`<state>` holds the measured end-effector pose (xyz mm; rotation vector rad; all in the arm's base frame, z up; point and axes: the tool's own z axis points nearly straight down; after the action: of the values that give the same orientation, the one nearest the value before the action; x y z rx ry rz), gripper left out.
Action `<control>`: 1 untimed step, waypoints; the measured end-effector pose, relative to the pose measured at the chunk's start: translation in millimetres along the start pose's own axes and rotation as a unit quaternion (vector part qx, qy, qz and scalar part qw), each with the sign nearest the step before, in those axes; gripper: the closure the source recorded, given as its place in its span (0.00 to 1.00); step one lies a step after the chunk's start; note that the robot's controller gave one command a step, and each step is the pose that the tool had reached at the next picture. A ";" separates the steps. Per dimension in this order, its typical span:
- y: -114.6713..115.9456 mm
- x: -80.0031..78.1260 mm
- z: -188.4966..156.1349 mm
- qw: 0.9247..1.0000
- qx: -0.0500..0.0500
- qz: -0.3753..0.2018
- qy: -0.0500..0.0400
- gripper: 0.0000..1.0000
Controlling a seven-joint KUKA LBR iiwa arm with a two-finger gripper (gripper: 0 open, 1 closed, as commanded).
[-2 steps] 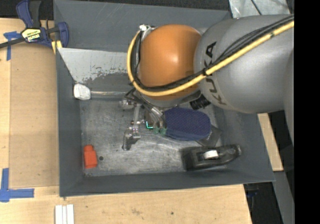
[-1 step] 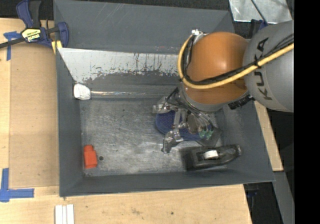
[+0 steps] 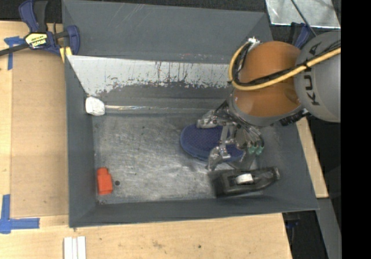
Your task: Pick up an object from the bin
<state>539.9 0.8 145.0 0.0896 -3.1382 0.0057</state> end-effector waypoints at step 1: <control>-29.0 -47.7 72.2 0.997 -0.002 -0.083 -0.004 0.00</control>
Offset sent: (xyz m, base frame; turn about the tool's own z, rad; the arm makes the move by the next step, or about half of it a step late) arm 0.0468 -0.0254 -0.0733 -0.1690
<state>589.1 -25.7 72.8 0.3516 -3.1272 0.0002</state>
